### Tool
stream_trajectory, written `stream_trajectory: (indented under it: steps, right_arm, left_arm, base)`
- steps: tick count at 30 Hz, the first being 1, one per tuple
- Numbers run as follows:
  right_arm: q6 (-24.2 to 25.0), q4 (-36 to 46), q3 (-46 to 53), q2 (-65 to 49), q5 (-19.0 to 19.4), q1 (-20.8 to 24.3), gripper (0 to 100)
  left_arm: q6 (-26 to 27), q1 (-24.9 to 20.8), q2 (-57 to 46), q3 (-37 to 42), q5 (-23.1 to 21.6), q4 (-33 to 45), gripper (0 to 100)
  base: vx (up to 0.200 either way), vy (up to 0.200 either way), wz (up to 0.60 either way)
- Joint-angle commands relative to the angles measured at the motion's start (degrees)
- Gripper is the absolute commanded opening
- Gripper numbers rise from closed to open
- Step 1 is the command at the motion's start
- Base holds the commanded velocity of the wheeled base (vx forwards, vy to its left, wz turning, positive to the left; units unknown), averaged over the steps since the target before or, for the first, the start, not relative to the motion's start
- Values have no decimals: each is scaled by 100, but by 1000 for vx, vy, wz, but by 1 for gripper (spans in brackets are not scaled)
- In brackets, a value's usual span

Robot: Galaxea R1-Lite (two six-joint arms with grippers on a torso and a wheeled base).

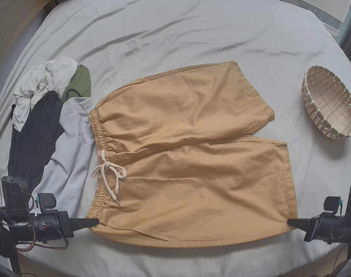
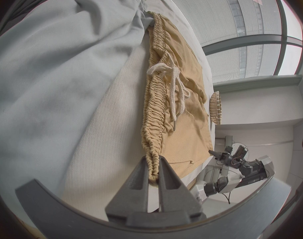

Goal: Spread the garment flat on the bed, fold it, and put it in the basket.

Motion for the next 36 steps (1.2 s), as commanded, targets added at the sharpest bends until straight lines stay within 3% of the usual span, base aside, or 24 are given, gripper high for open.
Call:
stream_trajectory:
  steps: [1,9,17,24,36]
  right_arm:
    - [-6,248,101,-452,3,1,0]
    - [-23,934,101,-1041,3,45,0]
    - [3,925,-488,-1190,3,-43,0]
    - [21,942,-2351,-1181,12,-219,0]
    - [29,942,-4724,172,3,-227,0]
  left_arm:
    - [153,111,-289,25,-158,193,0]
    - [531,155,-694,271,-193,703,0]
    - [461,173,-1186,7,-431,808,0]
    - [-242,93,-1634,-1153,-360,729,0]
    - [-655,93,-1221,-2445,-158,325,0]
  base:
    - [0,0,0]
    - [0,0,0]
    - [0,0,0]
    - [0,0,0]
    - [0,0,0]
